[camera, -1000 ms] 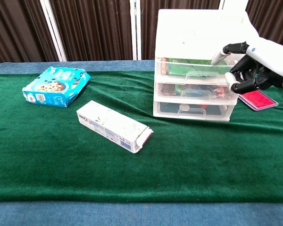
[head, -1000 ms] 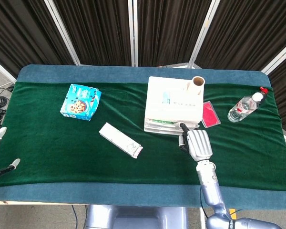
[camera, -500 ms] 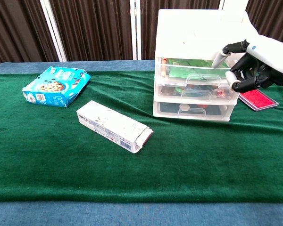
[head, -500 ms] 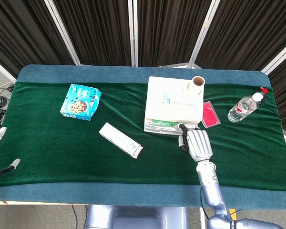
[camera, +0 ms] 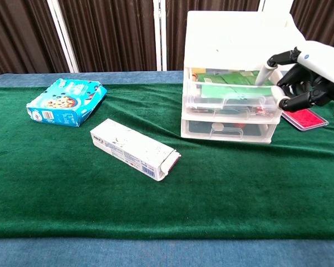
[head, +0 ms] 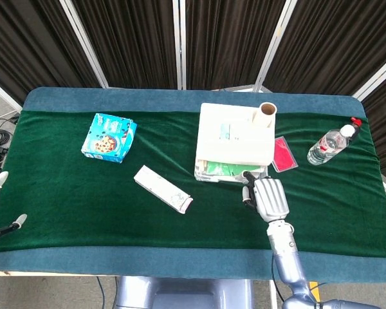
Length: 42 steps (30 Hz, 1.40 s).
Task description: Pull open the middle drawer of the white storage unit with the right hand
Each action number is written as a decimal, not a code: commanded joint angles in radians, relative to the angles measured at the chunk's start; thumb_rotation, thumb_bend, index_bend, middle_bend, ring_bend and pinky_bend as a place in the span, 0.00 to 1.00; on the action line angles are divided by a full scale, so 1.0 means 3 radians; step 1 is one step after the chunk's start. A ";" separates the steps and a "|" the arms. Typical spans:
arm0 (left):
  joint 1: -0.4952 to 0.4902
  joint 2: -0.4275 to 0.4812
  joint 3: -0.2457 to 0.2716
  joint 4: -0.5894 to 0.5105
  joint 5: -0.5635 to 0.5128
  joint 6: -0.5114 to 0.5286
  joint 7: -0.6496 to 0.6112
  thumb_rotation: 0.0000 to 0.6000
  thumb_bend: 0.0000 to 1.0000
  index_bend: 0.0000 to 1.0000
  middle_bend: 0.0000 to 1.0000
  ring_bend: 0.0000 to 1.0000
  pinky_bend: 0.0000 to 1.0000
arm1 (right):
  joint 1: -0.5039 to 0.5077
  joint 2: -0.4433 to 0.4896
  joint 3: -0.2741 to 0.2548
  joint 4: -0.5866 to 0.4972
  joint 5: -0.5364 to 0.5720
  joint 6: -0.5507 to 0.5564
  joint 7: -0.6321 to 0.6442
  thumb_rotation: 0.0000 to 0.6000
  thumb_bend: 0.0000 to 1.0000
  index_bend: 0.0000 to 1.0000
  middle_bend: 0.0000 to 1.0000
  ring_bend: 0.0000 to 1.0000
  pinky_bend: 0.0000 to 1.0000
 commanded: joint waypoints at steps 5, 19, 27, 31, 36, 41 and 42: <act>0.0006 0.0002 0.0001 -0.0007 0.0011 0.0018 0.0001 1.00 0.19 0.00 0.00 0.00 0.00 | -0.0050 0.0043 -0.0055 -0.0092 -0.0072 0.0064 -0.0015 1.00 0.54 0.48 0.82 0.80 0.58; 0.0009 0.0001 0.0009 -0.0017 0.0024 0.0025 0.0018 1.00 0.19 0.00 0.00 0.00 0.00 | -0.0094 0.0104 -0.0091 -0.0194 -0.0150 0.0101 -0.0034 1.00 0.54 0.47 0.82 0.80 0.58; 0.0010 0.0004 0.0008 -0.0020 0.0025 0.0025 0.0016 1.00 0.19 0.00 0.00 0.00 0.00 | -0.0073 0.0062 -0.0064 -0.0135 -0.0122 0.0071 -0.0051 1.00 0.53 0.41 0.82 0.80 0.57; 0.0012 0.0006 0.0006 -0.0021 0.0023 0.0029 0.0011 1.00 0.19 0.00 0.00 0.00 0.00 | -0.0067 0.0054 -0.0050 -0.0114 -0.0054 0.0039 -0.0064 1.00 0.54 0.41 0.82 0.80 0.58; 0.0009 0.0005 0.0008 -0.0019 0.0023 0.0021 0.0014 1.00 0.19 0.00 0.00 0.00 0.00 | -0.0073 0.0057 -0.0051 -0.0116 -0.0036 0.0036 -0.0062 1.00 0.54 0.44 0.82 0.80 0.58; 0.0012 0.0006 0.0006 -0.0023 0.0022 0.0027 0.0015 1.00 0.19 0.00 0.00 0.00 0.00 | -0.0083 0.0068 -0.0064 -0.0149 -0.0059 0.0049 -0.0073 1.00 0.54 0.50 0.82 0.80 0.58; 0.0012 0.0007 0.0006 -0.0024 0.0023 0.0028 0.0015 1.00 0.19 0.00 0.00 0.00 0.00 | -0.0087 0.0072 -0.0071 -0.0161 -0.0066 0.0053 -0.0073 1.00 0.54 0.50 0.82 0.80 0.58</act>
